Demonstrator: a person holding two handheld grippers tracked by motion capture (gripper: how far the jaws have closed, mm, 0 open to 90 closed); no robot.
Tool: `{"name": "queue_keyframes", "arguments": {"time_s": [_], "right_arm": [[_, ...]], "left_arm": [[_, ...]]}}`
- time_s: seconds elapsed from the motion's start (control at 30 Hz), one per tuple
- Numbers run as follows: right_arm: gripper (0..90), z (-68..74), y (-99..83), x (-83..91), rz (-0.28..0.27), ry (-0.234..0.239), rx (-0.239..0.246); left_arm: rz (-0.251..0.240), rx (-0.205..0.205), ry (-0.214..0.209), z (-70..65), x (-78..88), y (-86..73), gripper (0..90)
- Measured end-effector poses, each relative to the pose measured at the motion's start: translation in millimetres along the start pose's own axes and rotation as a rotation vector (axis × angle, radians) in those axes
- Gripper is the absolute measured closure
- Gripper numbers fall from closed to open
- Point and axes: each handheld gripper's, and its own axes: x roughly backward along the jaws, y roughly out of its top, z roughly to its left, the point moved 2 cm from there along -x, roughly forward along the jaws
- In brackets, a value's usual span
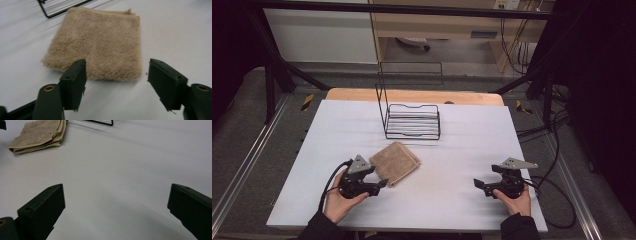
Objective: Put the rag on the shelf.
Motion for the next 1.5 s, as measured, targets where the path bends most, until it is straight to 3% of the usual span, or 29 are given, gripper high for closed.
{"name": "queue_keyframes", "arguments": {"time_s": [0.2,0.4,0.5,0.67,0.8,1.0,1.1,1.3,1.5], "right_arm": [[1.8,-0.2,-0.2,-0.5,0.002,-0.002,0.005],[1.9,0.0,-0.5,-0.7,0.005,0.002,0.005],[2.0,0.3,-0.5,-1.4,0.007,0.005,0.001],[2.2,0.1,-0.2,-1.2,0.005,0.003,0.001],[2.4,0.7,-0.7,-2.0,0.011,0.003,0.003],[2.5,1.3,-0.5,-2.8,0.02,0.001,0.015],[2.6,1.8,-0.2,-3.1,0.023,0.0,0.012],[2.6,3.4,0.3,-4.2,0.029,0.004,0.021],[2.6,3.7,0.2,-4.4,0.029,0.007,0.019]], "left_arm": [[0.039,-0.007,-0.006,-16.4,-18.6,6.7,46.6],[0.074,0.004,-0.002,-20.5,-31.8,7.5,56.5],[0.097,-0.01,0.025,-23.4,-42.3,6.0,58.5],[0.093,-0.007,0.042,-23.5,-46.3,5.5,64.1],[0.098,-0.028,0.073,-25.8,-47.4,6.0,70.7],[0.114,-0.028,0.063,-25.3,-47.4,8.1,83.0],[0.12,-0.042,0.064,-25.6,-46.1,8.7,84.7],[0.136,-0.023,0.034,-20.7,-36.2,10.5,86.1],[0.147,-0.044,0.006,-14.3,-20.3,5.2,86.3]]}}
